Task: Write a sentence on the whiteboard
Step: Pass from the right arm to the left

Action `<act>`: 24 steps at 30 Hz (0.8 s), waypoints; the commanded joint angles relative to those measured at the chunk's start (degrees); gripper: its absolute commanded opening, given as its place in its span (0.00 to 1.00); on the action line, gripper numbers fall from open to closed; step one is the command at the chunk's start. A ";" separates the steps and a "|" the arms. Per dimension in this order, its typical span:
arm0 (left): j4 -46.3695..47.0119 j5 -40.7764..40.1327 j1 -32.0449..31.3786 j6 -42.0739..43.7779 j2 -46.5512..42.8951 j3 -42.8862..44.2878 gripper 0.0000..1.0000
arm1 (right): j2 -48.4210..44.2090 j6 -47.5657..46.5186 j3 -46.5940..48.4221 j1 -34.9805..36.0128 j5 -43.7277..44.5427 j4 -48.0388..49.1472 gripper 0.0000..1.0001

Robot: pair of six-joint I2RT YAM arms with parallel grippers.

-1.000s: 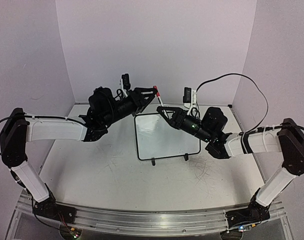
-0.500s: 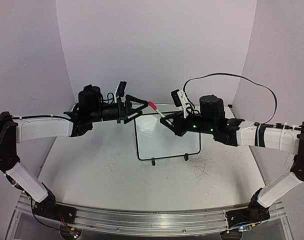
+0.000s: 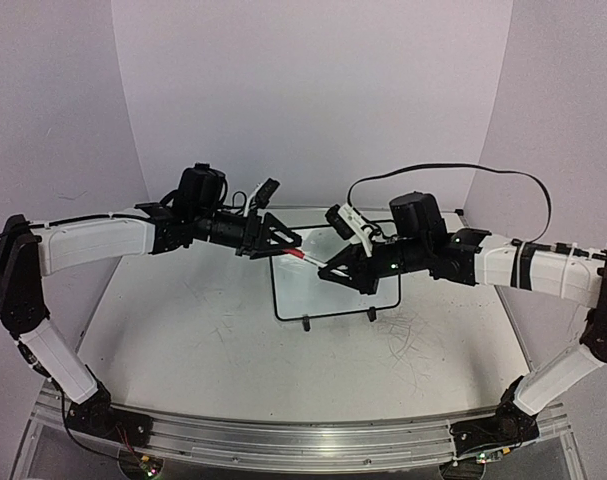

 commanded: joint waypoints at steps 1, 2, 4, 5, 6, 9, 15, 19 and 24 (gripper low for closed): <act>-5.27 3.76 -0.89 3.96 1.44 2.88 0.55 | 0.37 -2.13 2.95 -0.19 -1.65 -0.44 0.00; -5.34 4.74 -1.07 4.16 1.50 2.95 0.54 | 0.64 -2.19 3.17 -0.18 -1.65 -0.46 0.00; -5.40 6.32 -1.16 4.36 1.49 2.90 0.49 | 0.97 -2.47 3.32 -0.12 -1.66 -0.52 0.00; -5.49 6.71 -1.17 4.39 1.47 2.80 0.45 | 1.07 -2.63 3.32 -0.19 -1.56 -0.53 0.00; -5.66 6.80 -1.17 4.50 1.36 2.52 0.41 | 1.14 -2.82 3.32 -0.17 -1.56 -0.57 0.00; -5.75 6.63 -1.21 4.61 0.90 2.03 0.29 | 1.15 -3.33 3.18 -0.18 -1.62 -0.85 0.00; -5.70 7.79 -1.18 4.38 1.07 2.04 0.32 | 0.99 -4.46 2.71 -0.22 -3.16 -1.30 0.00; -5.75 8.59 -1.23 4.23 1.25 2.52 0.31 | 1.29 -4.75 2.71 -0.18 -4.04 -1.64 0.00; -5.77 9.50 -1.26 4.03 1.92 2.78 0.18 | 1.69 -5.01 2.62 -0.15 -4.29 -1.84 0.00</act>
